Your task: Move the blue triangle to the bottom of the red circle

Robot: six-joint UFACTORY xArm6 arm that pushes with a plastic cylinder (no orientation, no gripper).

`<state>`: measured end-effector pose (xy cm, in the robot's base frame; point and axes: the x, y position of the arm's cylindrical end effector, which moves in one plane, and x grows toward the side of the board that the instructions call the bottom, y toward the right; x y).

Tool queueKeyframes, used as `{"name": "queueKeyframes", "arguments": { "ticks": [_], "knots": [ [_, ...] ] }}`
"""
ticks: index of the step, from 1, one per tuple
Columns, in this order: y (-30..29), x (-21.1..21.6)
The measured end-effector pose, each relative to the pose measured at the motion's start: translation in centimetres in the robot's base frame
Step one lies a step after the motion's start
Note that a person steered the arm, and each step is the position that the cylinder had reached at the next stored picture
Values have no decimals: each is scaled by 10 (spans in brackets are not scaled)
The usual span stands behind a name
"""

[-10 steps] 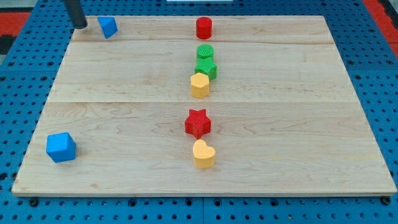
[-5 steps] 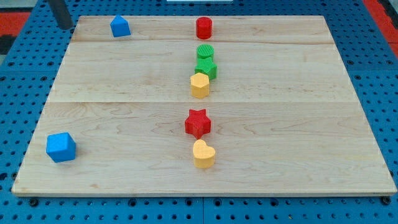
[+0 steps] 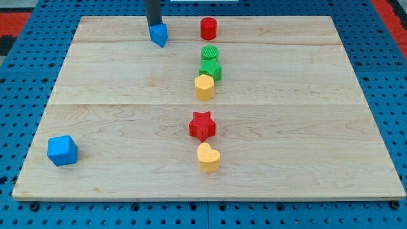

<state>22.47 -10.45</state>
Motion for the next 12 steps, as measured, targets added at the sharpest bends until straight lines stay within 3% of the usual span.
{"name": "queueKeyframes", "arguments": {
  "ticks": [3,4,5,7,8,12],
  "knots": [
    [-28,41],
    [6,52],
    [33,55],
    [-19,23],
    [10,10],
    [51,36]
  ]
}}
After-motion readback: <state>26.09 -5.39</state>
